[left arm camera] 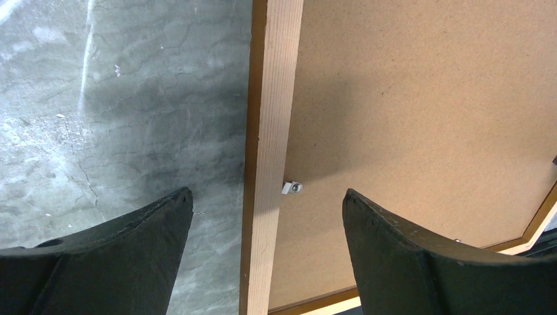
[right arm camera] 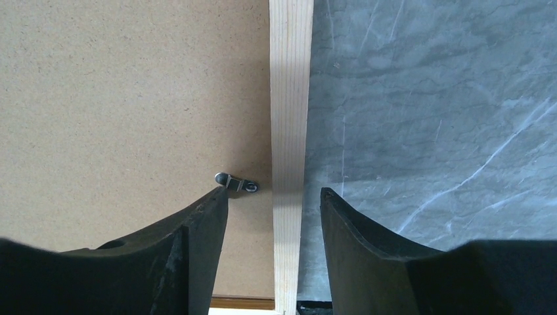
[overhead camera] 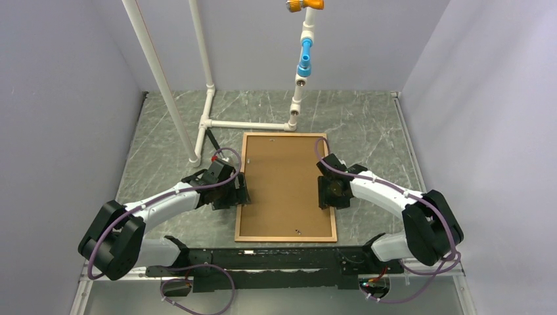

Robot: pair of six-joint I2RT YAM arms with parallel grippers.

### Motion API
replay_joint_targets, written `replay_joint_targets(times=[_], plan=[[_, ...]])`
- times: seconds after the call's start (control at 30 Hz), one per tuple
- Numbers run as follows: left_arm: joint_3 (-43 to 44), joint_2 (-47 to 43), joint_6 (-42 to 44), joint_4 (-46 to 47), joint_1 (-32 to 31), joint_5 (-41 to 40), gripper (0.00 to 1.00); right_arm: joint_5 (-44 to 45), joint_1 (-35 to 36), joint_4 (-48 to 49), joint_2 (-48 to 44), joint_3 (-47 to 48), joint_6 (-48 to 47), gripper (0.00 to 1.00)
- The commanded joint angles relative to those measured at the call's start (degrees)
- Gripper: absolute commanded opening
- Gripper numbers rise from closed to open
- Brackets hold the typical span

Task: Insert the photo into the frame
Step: Install the photo frame at the center of the board.

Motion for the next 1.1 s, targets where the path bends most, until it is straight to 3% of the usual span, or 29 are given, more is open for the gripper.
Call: replay_joint_targets(times=[0.0,0.7,0.83,0.97,1.07], plan=[[-0.45,1.71,0.66,-0.06,0.12,0.90,0.88,2.75,0.25,1.02,2.30,0.70,0.10,0.56],[-0.27,1.69,1.37,-1.84,0.13,-1.04,0.87,6.84,-0.03,2.25,5.13,3.17,0.28,0.35],[-0.25,1.63,1.55,-1.91,0.12,-1.23,0.87,6.24,-0.63,3.07,5.85,4.12,-0.44,0.38],[-0.19,2.02,1.72,-1.74,0.08,-1.09,0.87,6.03,-1.43,3.28,7.38,5.21,-1.60,0.51],[-0.14,2.24,1.76,-1.78,0.12,-1.13,0.87,5.04,-2.16,3.85,7.80,5.27,-2.37,0.51]])
